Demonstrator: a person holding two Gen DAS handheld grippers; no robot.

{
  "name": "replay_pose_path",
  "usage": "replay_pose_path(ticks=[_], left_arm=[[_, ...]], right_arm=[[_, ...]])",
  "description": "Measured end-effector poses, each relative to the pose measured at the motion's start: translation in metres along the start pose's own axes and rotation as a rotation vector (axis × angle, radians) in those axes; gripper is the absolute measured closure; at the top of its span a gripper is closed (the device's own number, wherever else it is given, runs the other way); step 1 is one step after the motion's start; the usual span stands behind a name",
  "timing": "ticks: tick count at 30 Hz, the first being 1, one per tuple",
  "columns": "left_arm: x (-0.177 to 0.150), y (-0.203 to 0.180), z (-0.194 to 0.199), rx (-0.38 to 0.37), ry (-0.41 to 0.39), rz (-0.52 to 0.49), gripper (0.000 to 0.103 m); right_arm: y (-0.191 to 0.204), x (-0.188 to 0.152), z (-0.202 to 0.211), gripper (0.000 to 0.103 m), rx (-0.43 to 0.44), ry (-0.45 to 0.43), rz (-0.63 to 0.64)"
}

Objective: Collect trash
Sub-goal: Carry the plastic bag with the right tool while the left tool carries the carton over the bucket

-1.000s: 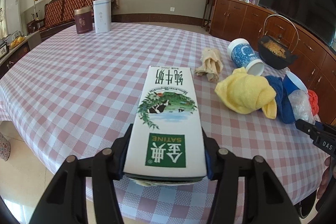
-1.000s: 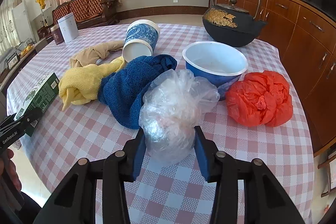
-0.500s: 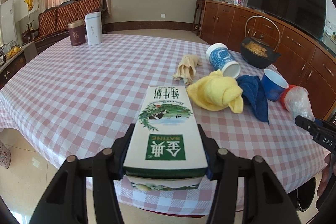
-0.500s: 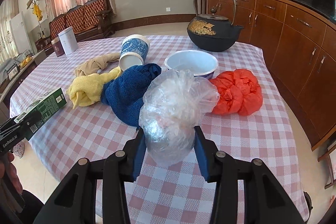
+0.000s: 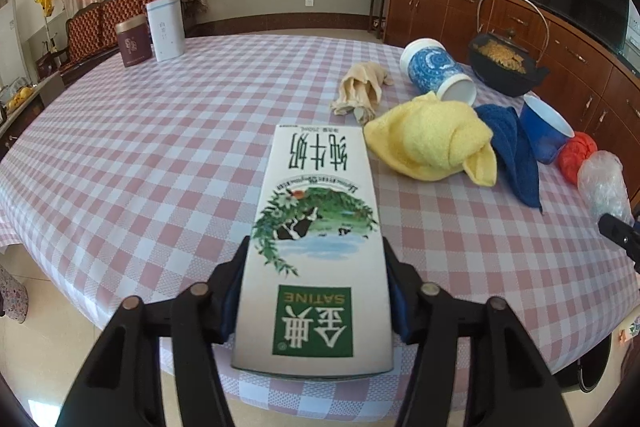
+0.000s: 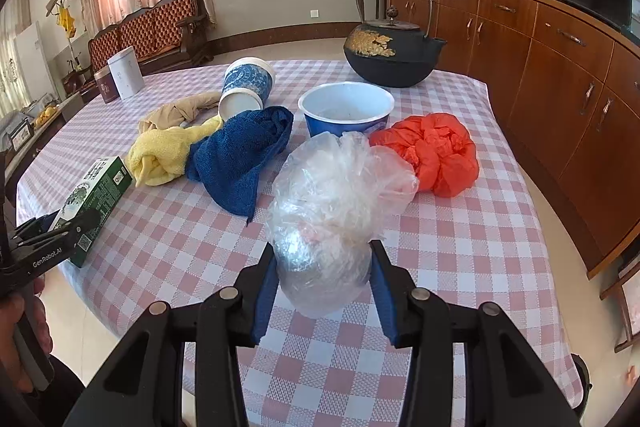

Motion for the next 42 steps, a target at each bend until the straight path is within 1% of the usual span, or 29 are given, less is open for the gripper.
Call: replay_pose_path(ticks=[6, 10, 14, 22, 29, 42], left_arm=[[0.0, -0.012, 0.024, -0.036, -0.047, -0.014, 0.048], [-0.001, -0.028, 0.042, -0.066, -0.073, -0.018, 0.048], [-0.003, -0.049, 0.061, -0.096, -0.099, -0.039, 0.048], [-0.012, -0.102, 0.089, -0.181, -0.115, -0.102, 0.048], [-0.015, -0.149, 0.112, -0.259, -0.139, -0.174, 0.048], [-0.032, -0.23, 0.143, -0.396, -0.147, -0.296, 0.048]], right_arm=[[-0.001, 0.001, 0.009, 0.058, 0.004, -0.019, -0.005], [-0.008, -0.001, 0.021, 0.058, -0.001, -0.036, -0.022], [-0.017, -0.006, 0.041, 0.058, -0.009, -0.061, -0.033], [-0.04, -0.022, 0.09, 0.058, -0.037, -0.116, -0.069], [-0.068, -0.038, 0.127, 0.058, -0.091, -0.151, -0.098], [-0.121, -0.07, 0.181, 0.058, -0.18, -0.189, -0.185]])
Point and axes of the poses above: each gripper's, at about its wrist camera, not at the fingertips, and z roughly against the way its jaws point, y to its left, x to its top, the point moved 4 cm from there along -z, roughly the way its jaws point, and after that the axes turned 3 degrees about -y, right-handed, at the moved point
